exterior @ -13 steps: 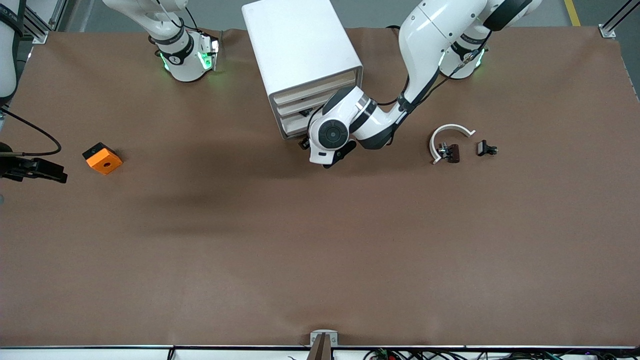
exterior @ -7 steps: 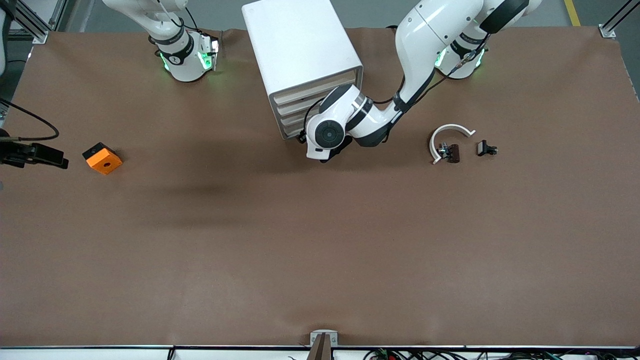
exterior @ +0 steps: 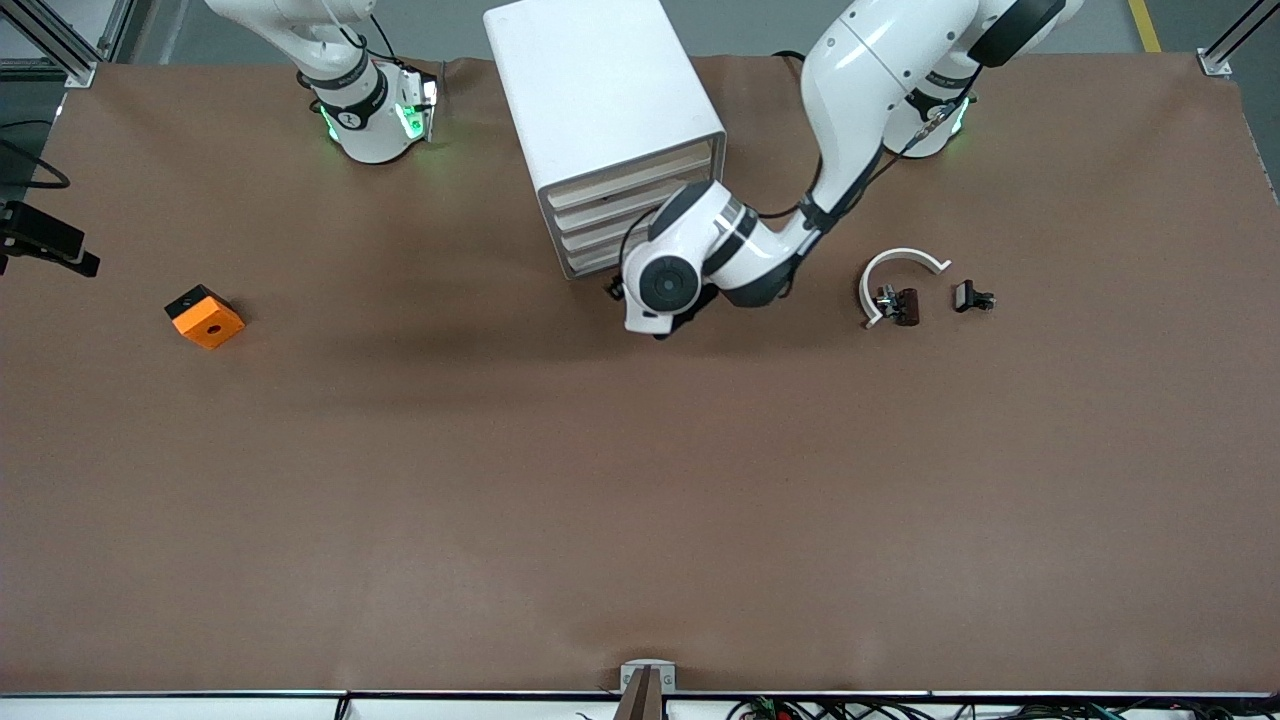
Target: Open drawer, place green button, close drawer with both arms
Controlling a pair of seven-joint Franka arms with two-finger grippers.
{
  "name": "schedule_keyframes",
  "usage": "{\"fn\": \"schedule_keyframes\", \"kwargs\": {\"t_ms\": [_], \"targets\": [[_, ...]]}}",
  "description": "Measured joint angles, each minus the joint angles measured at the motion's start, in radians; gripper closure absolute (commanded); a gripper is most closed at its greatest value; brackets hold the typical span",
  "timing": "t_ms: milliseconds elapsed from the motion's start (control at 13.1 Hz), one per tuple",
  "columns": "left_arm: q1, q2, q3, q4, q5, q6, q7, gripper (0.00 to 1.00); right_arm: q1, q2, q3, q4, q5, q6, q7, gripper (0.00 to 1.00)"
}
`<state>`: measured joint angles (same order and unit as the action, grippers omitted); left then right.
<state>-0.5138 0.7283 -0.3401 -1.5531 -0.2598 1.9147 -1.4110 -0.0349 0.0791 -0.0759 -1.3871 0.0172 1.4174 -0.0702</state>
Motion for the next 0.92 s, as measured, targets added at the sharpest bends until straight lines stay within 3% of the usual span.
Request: {"fn": "schedule_keyframes", "kwargs": {"t_ms": [229,534,687,916], "targets": [[0.054,-0.034,0.097,0.080,0.013,-0.070,0.006,0.00,0.000,-0.025,0.000,-0.048,0.000,0.050,0.000,0.00],[0.172,-0.149,0.103,0.101,0.096,-0.143,0.010,0.00,0.000,-0.145,-0.001,-0.215,0.000,0.141,0.007,0.00],[0.209,-0.217,0.104,0.102,0.131,-0.217,0.024,0.00,0.000,-0.169,-0.001,-0.241,0.001,0.144,0.037,0.00],[0.294,-0.320,0.104,0.103,0.139,-0.320,0.213,0.00,0.000,-0.173,0.001,-0.251,0.002,0.145,0.061,0.00]]}}
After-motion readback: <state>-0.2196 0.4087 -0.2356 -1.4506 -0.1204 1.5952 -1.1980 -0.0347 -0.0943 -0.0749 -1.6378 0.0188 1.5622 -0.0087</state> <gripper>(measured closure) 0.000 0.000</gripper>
